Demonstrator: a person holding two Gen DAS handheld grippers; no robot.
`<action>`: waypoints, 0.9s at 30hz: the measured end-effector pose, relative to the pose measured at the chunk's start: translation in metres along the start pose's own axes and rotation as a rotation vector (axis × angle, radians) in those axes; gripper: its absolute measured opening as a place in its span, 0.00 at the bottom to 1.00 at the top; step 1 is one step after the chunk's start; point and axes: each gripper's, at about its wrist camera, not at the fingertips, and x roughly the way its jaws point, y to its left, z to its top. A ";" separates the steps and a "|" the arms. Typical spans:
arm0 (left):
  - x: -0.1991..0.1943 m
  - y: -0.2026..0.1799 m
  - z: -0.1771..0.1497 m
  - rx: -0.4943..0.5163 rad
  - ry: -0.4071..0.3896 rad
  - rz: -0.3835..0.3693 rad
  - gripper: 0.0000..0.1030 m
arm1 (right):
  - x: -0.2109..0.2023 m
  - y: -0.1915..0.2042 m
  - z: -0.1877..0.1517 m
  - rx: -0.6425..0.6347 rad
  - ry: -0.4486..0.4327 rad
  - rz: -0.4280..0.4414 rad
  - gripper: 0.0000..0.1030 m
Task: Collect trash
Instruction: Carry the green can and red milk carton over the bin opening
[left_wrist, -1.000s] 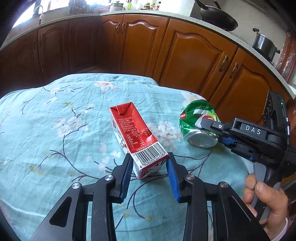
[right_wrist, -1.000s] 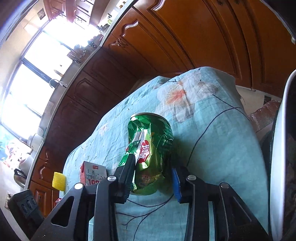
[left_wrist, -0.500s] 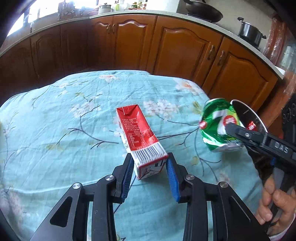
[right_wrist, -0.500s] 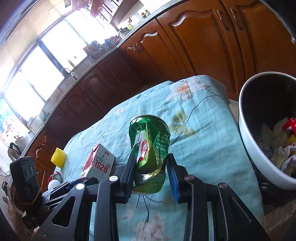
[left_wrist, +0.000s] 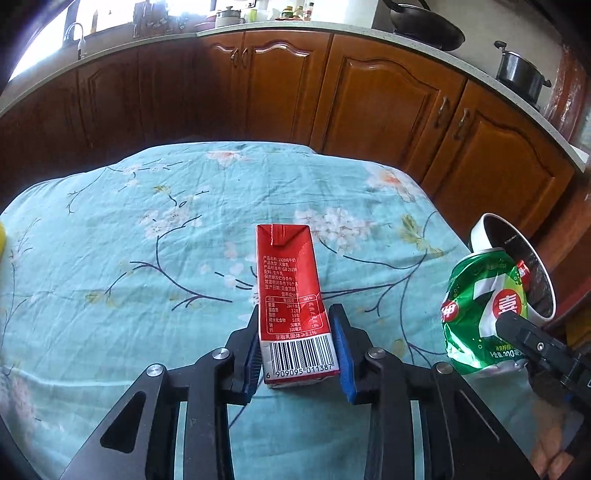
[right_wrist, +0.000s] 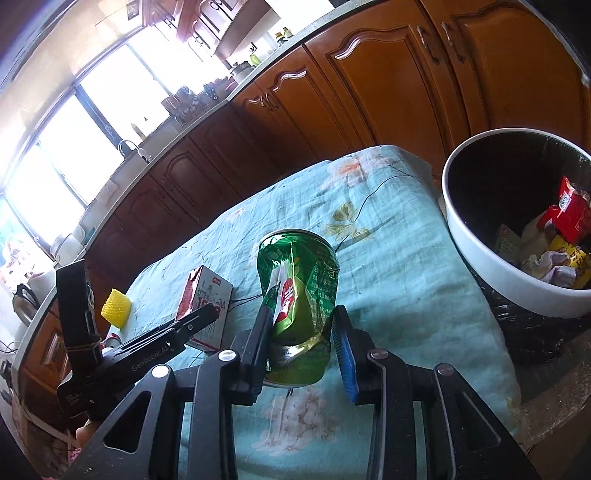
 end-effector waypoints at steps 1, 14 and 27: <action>-0.001 -0.001 -0.001 0.010 -0.003 -0.011 0.31 | -0.003 0.000 -0.001 0.001 -0.006 -0.006 0.32; -0.040 -0.060 -0.028 0.156 -0.002 -0.136 0.31 | -0.060 -0.020 -0.013 0.049 -0.090 -0.041 0.32; -0.057 -0.094 -0.033 0.220 0.003 -0.192 0.31 | -0.099 -0.047 -0.025 0.087 -0.152 -0.091 0.32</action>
